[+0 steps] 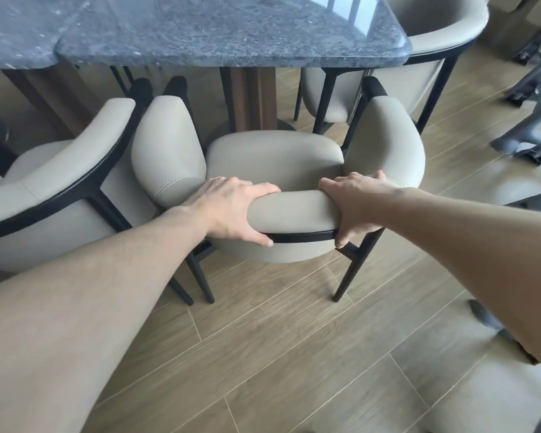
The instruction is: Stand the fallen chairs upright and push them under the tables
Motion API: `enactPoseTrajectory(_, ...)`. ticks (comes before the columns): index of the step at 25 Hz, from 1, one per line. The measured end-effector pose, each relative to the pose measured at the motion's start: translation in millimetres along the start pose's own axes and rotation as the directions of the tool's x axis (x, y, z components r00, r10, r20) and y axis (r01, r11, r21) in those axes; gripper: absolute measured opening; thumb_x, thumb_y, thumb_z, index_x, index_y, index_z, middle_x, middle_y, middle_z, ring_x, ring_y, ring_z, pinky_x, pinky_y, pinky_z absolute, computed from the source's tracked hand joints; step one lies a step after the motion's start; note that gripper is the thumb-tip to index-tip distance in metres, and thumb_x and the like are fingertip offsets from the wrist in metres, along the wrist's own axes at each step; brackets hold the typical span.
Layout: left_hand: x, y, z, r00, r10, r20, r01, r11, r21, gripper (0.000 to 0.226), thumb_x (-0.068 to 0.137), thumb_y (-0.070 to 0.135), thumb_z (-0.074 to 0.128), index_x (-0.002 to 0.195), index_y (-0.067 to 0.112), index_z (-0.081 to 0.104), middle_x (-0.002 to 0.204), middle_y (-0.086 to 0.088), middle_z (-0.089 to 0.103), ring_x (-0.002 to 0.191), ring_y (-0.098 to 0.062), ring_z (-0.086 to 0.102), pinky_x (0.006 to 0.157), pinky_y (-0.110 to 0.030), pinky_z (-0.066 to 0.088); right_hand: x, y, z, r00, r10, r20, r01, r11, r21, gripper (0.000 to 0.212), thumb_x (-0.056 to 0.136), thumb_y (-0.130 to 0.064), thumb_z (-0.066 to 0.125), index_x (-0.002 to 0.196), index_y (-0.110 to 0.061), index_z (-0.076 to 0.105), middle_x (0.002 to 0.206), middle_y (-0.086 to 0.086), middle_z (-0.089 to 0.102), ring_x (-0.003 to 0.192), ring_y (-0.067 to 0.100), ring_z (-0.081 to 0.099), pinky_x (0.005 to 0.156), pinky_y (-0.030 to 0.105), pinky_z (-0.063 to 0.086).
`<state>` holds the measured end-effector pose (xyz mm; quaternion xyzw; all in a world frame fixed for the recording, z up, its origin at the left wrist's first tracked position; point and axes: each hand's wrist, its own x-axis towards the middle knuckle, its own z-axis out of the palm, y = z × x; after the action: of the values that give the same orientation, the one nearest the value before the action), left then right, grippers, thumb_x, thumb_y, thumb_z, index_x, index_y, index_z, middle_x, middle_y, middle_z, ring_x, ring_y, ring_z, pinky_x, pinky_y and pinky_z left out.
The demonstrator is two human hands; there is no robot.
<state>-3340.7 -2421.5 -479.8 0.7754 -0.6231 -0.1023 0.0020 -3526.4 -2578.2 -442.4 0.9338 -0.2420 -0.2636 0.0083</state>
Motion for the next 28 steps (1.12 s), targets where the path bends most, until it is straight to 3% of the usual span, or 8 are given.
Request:
enactPoseTrajectory(4,-3.4,4.8,2.0,1.000,-0.014,0.013,0.014,1.000,-0.019,0.103,0.051,0.086,0.063,0.144,0.050,0.040,0.125,0.007,0.072,0.113,-0.027,0.065,0.097,-0.038,0.051,-0.7,4.4,5.4,1.000,-0.029,-0.011,0.029,0.999,-0.015,0.079,0.051,-0.053,0.086,0.113,-0.027,0.044,0.108,-0.008,0.056,0.109,0.022,0.050,0.083,0.047,0.043)
enactPoseTrajectory(11,8.8,-1.5,-3.3,0.996,-0.052,0.074,0.056,0.997,-0.053,0.107,0.044,0.090,0.059,0.143,0.054,0.039,0.115,0.005,0.075,0.108,-0.026,0.066,0.095,-0.039,0.053,9.5,10.1,-6.6,0.997,-0.062,0.047,0.061,0.998,0.013,0.075,0.053,-0.048,0.087,0.110,-0.028,0.042,0.102,-0.010,0.053,0.098,0.019,0.044,0.088,0.055,0.045)
enactPoseTrajectory(16,7.1,7.0,-8.2,0.990,-0.094,0.109,0.105,0.989,-0.104,0.109,0.041,0.089,0.064,0.142,0.058,0.041,0.096,-0.002,0.074,0.099,-0.028,0.065,0.090,-0.036,0.054,0.6,11.9,-7.5,0.997,-0.063,0.055,0.062,0.998,0.018,0.072,0.053,-0.047,0.086,0.107,-0.028,0.042,0.103,-0.009,0.054,0.107,0.022,0.050,0.090,0.054,0.043)
enactPoseTrajectory(20,5.9,27.8,-0.2,0.996,-0.020,0.084,0.027,0.996,-0.084,0.104,0.050,0.086,0.064,0.146,0.054,0.038,0.112,0.006,0.075,0.107,-0.026,0.066,0.091,-0.035,0.051,-13.9,24.2,-4.3,0.994,-0.072,0.081,0.075,0.996,-0.037,0.078,0.052,-0.056,0.086,0.111,-0.029,0.042,0.105,-0.011,0.053,0.111,0.021,0.048,0.090,0.054,0.045)
enactPoseTrajectory(23,2.0,30.6,3.1,0.999,0.003,0.044,-0.002,1.000,-0.018,0.105,0.053,0.090,0.053,0.149,0.052,0.034,0.123,0.017,0.070,0.114,-0.020,0.063,0.093,-0.035,0.047,-15.7,25.9,0.4,0.994,-0.090,0.057,0.094,0.992,-0.084,0.079,0.049,-0.062,0.085,0.105,-0.028,0.040,0.097,-0.011,0.051,0.105,0.020,0.051,0.080,0.046,0.047)
enactPoseTrajectory(26,5.1,24.8,2.9,0.999,0.010,0.036,-0.011,1.000,0.025,0.104,0.053,0.094,0.044,0.149,0.055,0.031,0.123,0.019,0.069,0.113,-0.020,0.063,0.090,-0.036,0.047,-8.6,24.4,-4.1,0.994,-0.091,0.054,0.096,0.990,-0.104,0.080,0.047,-0.065,0.084,0.103,-0.028,0.040,0.092,-0.008,0.056,0.088,0.021,0.053,0.064,0.037,0.047)
enactPoseTrajectory(28,2.8,27.3,3.5,0.999,0.000,0.046,-0.002,0.999,0.041,0.104,0.053,0.094,0.043,0.148,0.055,0.031,0.121,0.019,0.069,0.112,-0.021,0.063,0.089,-0.036,0.047,-7.4,24.7,-4.9,0.994,-0.098,0.048,0.104,0.986,-0.134,0.078,0.045,-0.065,0.082,0.100,-0.029,0.039,0.083,-0.009,0.053,0.081,0.021,0.055,0.061,0.035,0.051)
